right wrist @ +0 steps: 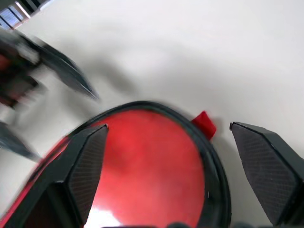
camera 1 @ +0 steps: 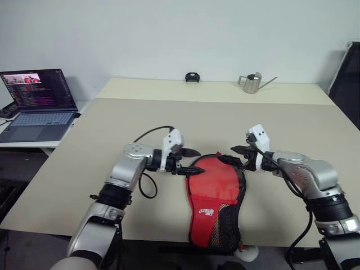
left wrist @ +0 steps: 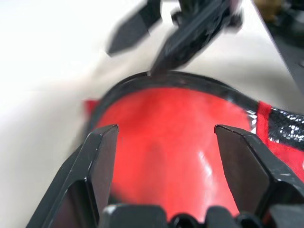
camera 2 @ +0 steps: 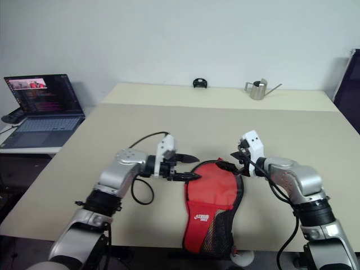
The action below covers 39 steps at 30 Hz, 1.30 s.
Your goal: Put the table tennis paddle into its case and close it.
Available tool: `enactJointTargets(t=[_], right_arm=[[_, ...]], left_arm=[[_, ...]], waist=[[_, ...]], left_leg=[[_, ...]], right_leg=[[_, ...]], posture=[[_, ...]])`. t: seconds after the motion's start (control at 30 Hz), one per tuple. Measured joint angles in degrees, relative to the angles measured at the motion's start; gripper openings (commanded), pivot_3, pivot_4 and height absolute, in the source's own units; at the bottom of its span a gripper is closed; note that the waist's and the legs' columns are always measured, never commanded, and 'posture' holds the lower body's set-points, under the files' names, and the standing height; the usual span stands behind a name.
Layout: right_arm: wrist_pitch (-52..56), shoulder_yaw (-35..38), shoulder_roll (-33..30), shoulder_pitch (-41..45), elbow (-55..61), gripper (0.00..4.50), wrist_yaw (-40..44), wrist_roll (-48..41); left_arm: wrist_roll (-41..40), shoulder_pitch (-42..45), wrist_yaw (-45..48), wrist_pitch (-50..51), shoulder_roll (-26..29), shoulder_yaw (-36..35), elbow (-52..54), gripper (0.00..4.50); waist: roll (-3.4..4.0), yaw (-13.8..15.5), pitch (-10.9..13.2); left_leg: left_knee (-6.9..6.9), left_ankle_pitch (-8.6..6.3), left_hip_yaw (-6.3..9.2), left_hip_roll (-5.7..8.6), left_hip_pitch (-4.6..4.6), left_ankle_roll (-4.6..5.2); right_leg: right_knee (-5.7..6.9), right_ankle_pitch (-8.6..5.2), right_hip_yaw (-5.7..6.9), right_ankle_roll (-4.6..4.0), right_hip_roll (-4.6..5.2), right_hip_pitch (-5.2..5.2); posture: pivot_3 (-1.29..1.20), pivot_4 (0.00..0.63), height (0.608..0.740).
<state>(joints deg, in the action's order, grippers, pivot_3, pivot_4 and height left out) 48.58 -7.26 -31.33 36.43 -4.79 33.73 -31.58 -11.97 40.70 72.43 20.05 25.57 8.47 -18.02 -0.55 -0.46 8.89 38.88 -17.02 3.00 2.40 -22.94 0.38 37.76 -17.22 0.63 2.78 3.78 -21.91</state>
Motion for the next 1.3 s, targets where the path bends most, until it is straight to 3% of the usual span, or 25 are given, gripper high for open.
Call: enactJointTargets(t=[0.2,0.37,0.4,0.47,0.83,1.3], right_arm=[[-7.19,-2.12,1.66,4.14,-13.96,4.49,4.80,7.63],[-9.56,-2.12,1.83,5.19,-18.47,4.49,8.73,10.57],[-9.90,-2.12,1.83,5.19,-18.71,4.32,9.50,11.06],[-10.46,-2.12,1.82,5.19,-19.03,3.87,10.84,12.15],[-18.88,-5.14,1.63,3.45,-15.06,0.02,15.95,19.49],[-21.79,-5.04,8.20,7.06,-20.82,0.02,12.46,24.84]], left_arm=[[-0.74,-3.75,-1.97,2.26,3.26,-0.94,2.55,3.52],[-1.43,-4.60,-3.17,3.39,4.05,-1.08,6.08,3.52],[-1.51,-4.82,-3.23,3.44,4.06,-1.07,6.61,3.52],[-1.55,-5.27,-3.37,3.58,4.13,-1.07,6.96,3.52],[-1.56,-6.38,-4.30,4.28,4.98,-1.05,8.50,3.52],[-1.56,-7.02,-4.41,4.42,5.54,-1.02,9.72,3.52]], waist=[[-0.07,0.23,0.28],[-0.05,0.00,0.30],[-0.05,-0.06,0.30],[-0.05,-0.15,0.30],[-0.05,-0.58,0.29],[-0.07,-1.93,0.31]], left_leg=[[0.06,0.07,-0.05,0.04,-0.03,-0.12],[0.04,0.12,-0.06,0.01,-0.01,-0.21],[0.04,0.13,-0.07,0.01,-0.01,-0.22],[0.04,0.15,-0.07,0.01,0.00,-0.25],[0.05,0.18,-0.06,0.00,0.01,-0.30],[0.05,0.40,-0.13,-0.07,0.37,-0.56]], right_leg=[[0.16,0.00,-0.02,0.00,0.02,-0.11],[0.29,0.00,-0.05,0.00,0.00,-0.20],[0.31,0.00,-0.06,0.00,0.00,-0.20],[0.34,0.00,-0.07,0.00,0.00,-0.20],[0.39,0.00,-0.07,-0.01,-0.03,-0.24],[1.25,-0.02,-0.26,-0.16,-0.13,-0.37]], posture=[[0.00,0.150,0.740],[0.00,0.150,0.740],[0.00,0.150,0.740],[0.00,0.150,0.740],[0.00,0.150,0.740],[0.00,0.150,0.740]])
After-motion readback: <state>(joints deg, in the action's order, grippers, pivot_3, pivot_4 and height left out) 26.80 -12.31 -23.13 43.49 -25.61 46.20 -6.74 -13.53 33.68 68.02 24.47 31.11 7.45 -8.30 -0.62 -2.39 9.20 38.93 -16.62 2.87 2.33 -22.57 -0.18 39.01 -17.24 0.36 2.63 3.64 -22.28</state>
